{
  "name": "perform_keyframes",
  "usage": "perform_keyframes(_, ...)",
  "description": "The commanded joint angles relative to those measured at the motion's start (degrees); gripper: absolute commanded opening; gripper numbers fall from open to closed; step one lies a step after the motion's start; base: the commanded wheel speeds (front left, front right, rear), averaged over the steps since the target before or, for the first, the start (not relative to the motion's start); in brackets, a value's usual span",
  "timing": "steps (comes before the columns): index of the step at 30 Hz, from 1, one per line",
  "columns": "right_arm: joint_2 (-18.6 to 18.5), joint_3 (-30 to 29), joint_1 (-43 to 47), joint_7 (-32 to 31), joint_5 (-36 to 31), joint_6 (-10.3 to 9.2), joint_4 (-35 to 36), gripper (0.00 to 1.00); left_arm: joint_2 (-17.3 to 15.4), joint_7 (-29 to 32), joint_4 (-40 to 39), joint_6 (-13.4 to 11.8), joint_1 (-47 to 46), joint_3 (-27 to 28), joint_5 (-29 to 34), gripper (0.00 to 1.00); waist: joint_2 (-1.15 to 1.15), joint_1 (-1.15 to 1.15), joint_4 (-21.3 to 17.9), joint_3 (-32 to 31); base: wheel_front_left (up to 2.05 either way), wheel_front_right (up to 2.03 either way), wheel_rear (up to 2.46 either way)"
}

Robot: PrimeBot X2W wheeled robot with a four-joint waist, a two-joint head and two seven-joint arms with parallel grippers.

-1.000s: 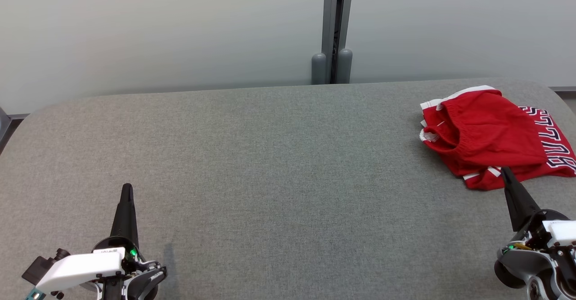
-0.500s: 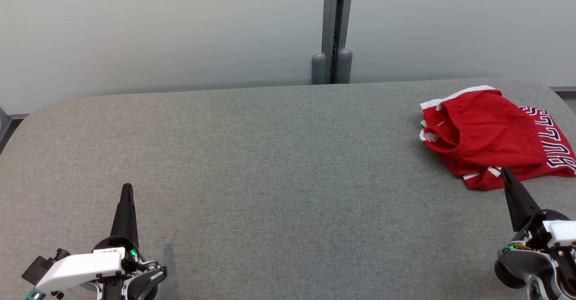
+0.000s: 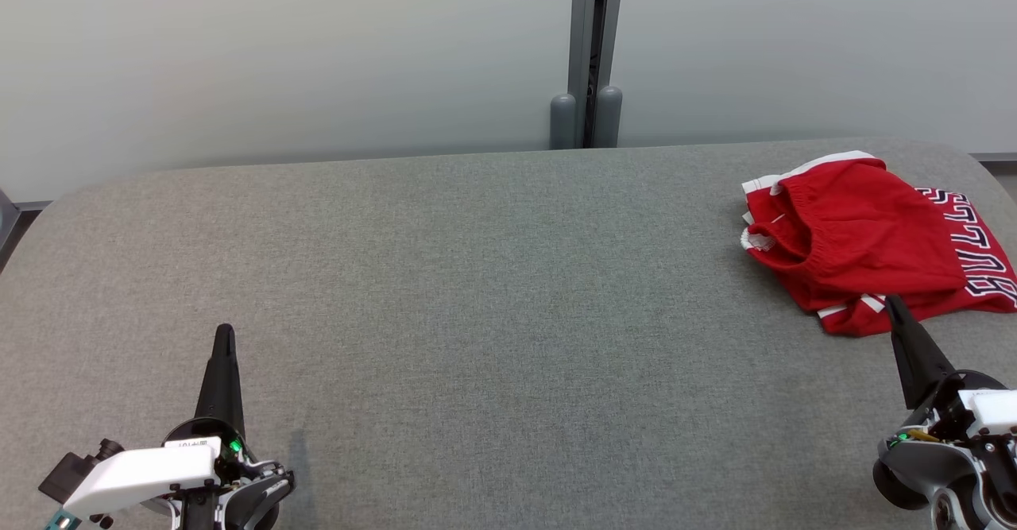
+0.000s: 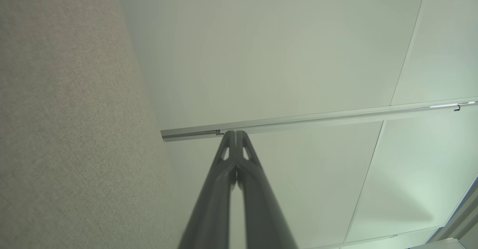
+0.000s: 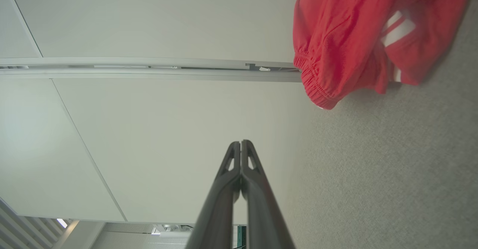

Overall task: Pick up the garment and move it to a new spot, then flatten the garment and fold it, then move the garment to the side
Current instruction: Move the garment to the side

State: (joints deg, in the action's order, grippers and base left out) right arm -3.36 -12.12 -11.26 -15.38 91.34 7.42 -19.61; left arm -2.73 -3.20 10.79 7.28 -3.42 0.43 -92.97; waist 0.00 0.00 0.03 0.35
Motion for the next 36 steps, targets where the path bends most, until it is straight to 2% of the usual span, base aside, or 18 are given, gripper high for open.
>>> perform_keyframes(1,-0.04,-0.08,-0.54,-0.49,-0.22,0.12,-0.17,0.0,-0.28,0.06,-0.29,0.39,0.52,-0.03,-0.22,0.0,0.0,0.0,0.0,0.0,0.0,0.0,0.0)
perform_keyframes(36,0.13,-0.37,-0.58,-0.58,-0.48,0.12,-0.17,0.0,-0.28,0.05,-0.3,0.39,0.53,-0.03,-0.22,0.0,0.0,0.0,0.0,0.0,0.0,0.0,0.0)
